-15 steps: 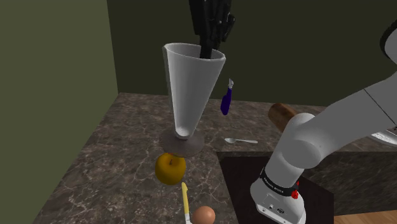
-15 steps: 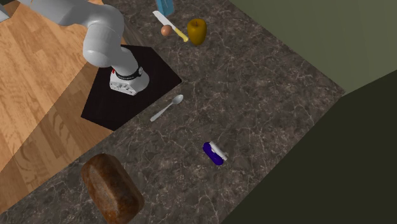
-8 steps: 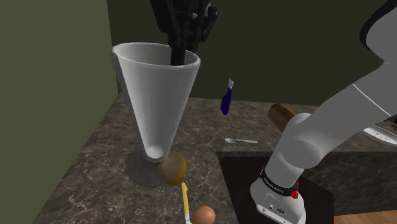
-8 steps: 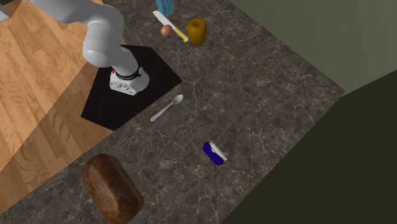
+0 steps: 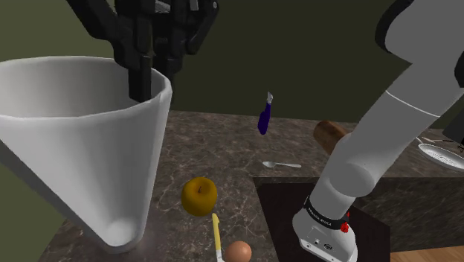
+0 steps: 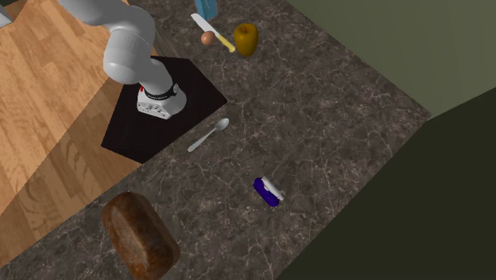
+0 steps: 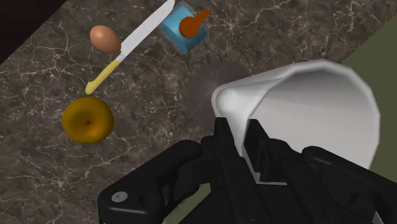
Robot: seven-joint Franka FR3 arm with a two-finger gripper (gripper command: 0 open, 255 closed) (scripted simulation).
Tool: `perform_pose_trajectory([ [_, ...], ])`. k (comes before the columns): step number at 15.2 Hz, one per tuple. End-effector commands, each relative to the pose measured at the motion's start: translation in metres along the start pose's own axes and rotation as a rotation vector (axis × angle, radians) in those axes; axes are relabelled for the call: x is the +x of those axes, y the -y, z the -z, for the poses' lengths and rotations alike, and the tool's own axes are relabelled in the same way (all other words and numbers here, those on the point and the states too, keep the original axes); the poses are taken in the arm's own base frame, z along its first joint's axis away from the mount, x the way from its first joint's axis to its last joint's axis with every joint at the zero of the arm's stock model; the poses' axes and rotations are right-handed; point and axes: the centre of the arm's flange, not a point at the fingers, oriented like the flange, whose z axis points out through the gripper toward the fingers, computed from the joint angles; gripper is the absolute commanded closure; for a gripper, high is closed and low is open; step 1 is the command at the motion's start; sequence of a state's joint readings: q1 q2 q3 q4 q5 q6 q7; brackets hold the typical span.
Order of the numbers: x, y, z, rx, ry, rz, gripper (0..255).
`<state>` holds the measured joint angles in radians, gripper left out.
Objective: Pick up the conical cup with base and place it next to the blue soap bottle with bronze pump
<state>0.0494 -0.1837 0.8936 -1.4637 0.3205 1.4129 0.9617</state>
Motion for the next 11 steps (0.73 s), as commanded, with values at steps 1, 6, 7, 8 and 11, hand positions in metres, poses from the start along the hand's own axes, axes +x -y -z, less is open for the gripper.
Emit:
perform_pose_trajectory([
  [1, -0.004, 0.024, -0.003, 0.003, -0.001, -0.004, 255],
  [6, -0.013, 0.089, -0.014, 0.003, -0.001, -0.004, 255],
  [7, -0.014, 0.102, -0.016, 0.003, -0.001, -0.004, 255],
  [8, -0.016, 0.115, -0.018, 0.003, -0.001, -0.004, 255],
  [11, -0.019, 0.135, -0.027, 0.003, -0.001, -0.004, 255],
])
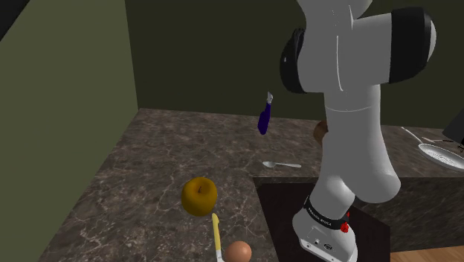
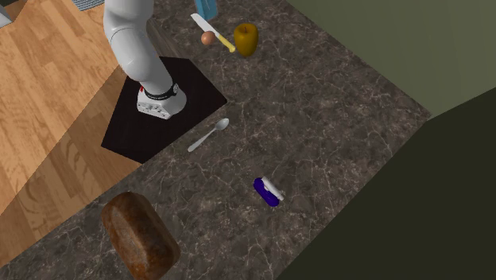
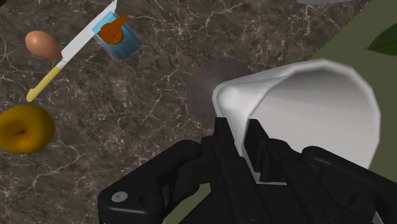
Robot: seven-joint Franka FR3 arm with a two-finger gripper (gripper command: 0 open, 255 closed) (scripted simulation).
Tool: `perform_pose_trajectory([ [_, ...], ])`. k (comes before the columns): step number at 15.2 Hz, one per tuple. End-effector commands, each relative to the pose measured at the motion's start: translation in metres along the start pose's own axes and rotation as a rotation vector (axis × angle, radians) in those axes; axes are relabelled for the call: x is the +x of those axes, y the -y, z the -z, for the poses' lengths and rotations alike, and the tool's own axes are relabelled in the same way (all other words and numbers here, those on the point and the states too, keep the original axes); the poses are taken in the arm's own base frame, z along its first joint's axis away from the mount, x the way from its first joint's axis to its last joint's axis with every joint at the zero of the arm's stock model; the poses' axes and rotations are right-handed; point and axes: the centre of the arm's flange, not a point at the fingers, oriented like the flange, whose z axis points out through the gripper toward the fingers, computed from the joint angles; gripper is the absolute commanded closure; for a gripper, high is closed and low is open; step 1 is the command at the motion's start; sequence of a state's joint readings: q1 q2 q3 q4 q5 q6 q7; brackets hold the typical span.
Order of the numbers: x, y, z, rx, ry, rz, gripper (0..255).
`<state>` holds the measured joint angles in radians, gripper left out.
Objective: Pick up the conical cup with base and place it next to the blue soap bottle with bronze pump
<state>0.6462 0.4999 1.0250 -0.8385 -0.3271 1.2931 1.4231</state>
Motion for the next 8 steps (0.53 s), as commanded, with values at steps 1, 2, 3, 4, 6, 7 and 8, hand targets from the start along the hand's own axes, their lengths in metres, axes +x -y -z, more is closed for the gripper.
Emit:
perform_pose_trajectory([
  [1, 0.001, 0.004, -0.011, -0.001, -0.003, -0.002, 255],
  [2, 0.001, 0.003, -0.017, -0.001, -0.003, -0.002, 255],
  [3, 0.002, 0.002, -0.022, -0.001, -0.003, -0.002, 255],
  [4, 0.002, 0.001, -0.027, -0.001, -0.003, -0.003, 255],
  [6, 0.004, 0.0, -0.037, -0.001, -0.003, -0.002, 255],
  [7, 0.004, -0.001, -0.043, -0.001, -0.003, -0.002, 255],
  [8, 0.005, -0.002, -0.048, -0.001, -0.003, -0.002, 255],
])
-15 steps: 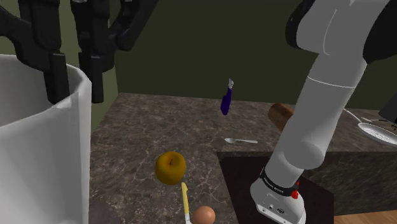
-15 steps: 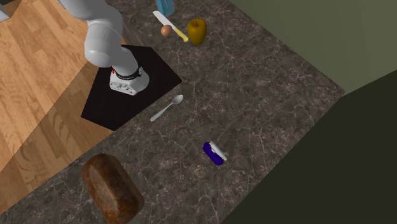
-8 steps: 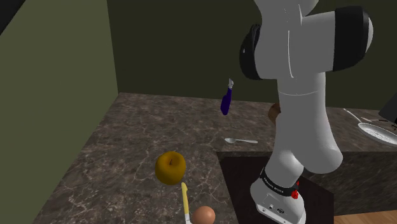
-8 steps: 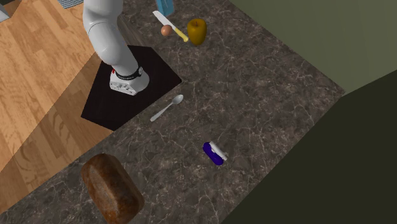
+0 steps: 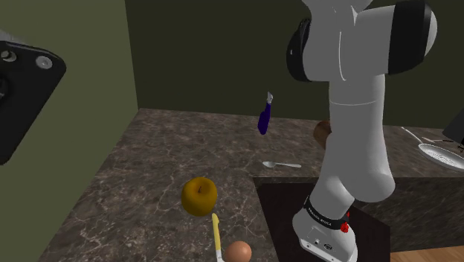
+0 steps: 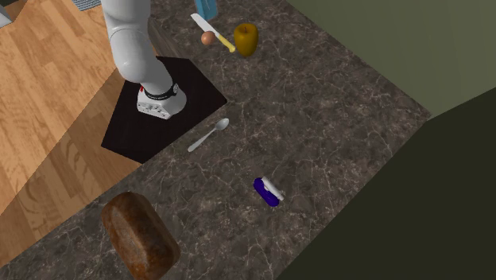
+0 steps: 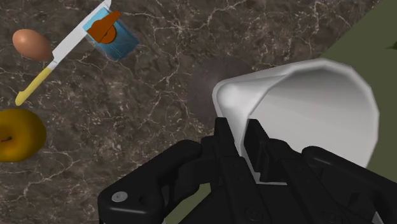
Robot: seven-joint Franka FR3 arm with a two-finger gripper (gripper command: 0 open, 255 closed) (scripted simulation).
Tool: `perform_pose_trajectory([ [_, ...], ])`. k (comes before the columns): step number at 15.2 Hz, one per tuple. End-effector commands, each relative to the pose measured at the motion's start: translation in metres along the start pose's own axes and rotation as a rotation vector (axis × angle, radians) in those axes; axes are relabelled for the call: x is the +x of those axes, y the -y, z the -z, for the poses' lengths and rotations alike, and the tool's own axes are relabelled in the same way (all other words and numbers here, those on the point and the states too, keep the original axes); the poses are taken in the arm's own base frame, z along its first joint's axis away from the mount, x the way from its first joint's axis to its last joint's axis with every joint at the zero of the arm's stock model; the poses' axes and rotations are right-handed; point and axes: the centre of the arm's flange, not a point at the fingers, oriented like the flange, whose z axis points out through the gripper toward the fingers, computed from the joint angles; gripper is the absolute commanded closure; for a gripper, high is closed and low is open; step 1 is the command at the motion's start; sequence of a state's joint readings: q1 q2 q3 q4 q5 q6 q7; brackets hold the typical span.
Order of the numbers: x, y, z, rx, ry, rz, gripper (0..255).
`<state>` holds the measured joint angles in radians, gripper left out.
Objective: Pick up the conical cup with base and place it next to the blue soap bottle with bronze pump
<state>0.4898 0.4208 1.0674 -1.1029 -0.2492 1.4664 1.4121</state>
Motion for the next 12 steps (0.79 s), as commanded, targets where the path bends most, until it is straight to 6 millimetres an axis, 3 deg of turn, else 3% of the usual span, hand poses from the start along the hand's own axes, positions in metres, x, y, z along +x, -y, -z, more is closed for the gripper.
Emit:
perform_pose_trajectory([
  [1, 0.001, -0.002, -0.011, 0.001, 0.0, 0.0, 255],
  [12, 0.007, -0.011, -0.068, 0.001, 0.0, 0.0, 255],
])
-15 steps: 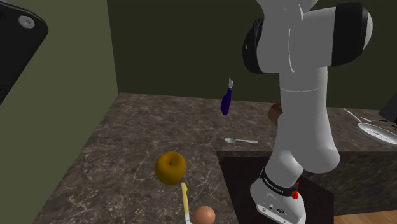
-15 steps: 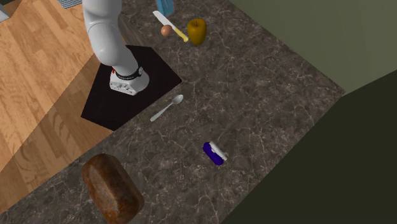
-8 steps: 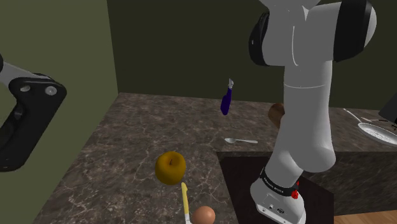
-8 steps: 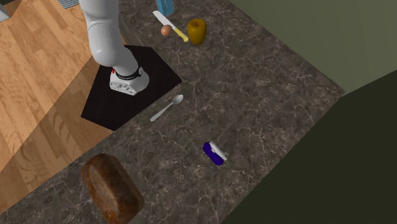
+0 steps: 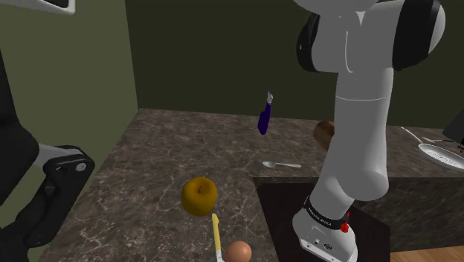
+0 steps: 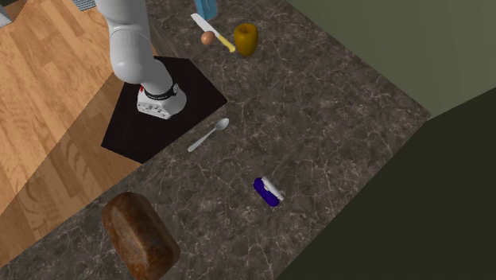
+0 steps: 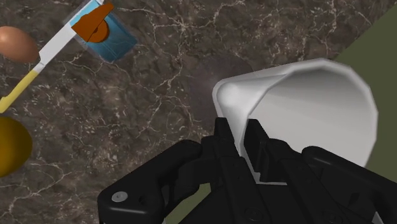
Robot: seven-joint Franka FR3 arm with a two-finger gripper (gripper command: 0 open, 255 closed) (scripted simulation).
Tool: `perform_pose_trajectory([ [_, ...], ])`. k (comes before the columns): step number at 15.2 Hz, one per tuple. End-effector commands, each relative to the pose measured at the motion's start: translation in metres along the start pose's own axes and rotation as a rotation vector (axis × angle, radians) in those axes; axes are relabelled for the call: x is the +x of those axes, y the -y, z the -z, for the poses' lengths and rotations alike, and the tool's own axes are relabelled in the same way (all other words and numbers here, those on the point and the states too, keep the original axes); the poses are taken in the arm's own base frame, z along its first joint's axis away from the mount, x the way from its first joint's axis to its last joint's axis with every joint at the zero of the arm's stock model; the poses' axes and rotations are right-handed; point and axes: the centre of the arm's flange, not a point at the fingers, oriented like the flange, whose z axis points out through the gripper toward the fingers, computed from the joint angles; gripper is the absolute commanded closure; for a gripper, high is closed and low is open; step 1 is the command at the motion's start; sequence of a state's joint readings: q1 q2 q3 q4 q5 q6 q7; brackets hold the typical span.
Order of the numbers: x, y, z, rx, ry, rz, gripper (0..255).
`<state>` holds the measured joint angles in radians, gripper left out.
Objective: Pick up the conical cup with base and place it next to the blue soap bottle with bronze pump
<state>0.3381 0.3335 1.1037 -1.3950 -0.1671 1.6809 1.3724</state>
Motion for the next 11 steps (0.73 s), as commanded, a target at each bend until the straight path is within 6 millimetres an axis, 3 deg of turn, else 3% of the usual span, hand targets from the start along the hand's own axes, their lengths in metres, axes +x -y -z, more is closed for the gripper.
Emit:
perform_pose_trajectory([
  [1, 0.001, -0.002, -0.01, 0.001, 0.0, 0.0, 255],
  [11, 0.006, -0.01, -0.062, 0.001, 0.0, 0.0, 255],
])
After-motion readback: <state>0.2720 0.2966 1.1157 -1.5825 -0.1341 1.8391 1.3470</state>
